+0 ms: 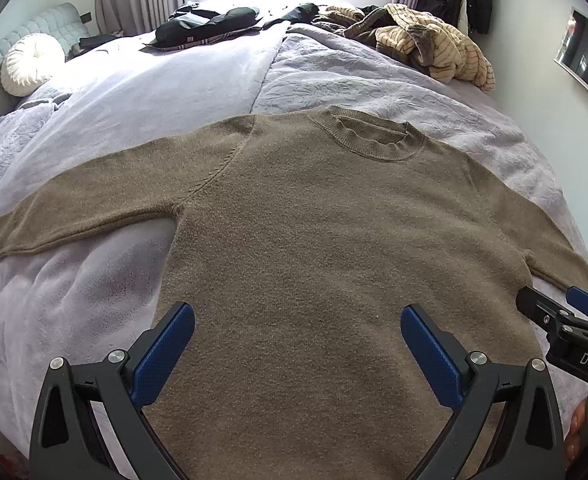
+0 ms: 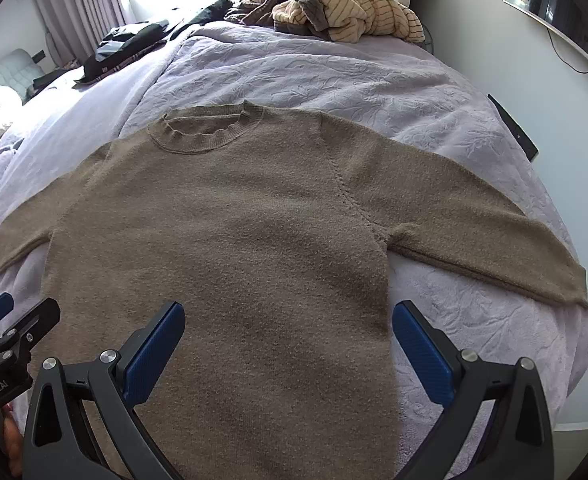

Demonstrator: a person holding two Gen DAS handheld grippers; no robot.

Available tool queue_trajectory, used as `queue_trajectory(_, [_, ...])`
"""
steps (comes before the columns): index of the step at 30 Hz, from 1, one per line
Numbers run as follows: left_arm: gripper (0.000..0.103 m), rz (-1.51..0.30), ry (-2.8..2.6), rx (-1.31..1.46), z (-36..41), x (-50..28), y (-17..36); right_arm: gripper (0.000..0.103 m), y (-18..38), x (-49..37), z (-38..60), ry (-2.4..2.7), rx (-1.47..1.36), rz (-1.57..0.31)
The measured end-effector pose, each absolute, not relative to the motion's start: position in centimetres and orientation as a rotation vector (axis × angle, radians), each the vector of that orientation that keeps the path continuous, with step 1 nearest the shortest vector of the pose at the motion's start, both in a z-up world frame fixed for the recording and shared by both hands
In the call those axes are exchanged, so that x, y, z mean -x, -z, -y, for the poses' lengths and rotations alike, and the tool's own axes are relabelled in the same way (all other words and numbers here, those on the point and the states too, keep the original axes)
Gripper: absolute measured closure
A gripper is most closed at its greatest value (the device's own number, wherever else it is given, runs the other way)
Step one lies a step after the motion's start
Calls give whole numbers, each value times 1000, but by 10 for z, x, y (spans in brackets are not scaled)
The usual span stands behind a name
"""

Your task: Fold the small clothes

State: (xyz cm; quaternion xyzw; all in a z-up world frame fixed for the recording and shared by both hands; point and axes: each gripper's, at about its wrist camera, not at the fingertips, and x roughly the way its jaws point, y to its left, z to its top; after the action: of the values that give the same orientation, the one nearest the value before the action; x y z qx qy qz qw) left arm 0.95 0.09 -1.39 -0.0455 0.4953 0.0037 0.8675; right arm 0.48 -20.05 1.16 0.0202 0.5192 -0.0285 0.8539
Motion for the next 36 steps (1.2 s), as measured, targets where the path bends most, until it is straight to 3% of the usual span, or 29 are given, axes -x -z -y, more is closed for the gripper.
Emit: queue_trajectory(36, [0, -1047, -22, 96, -9, -12, 17, 0, -11, -4, 203, 69, -40, -1101])
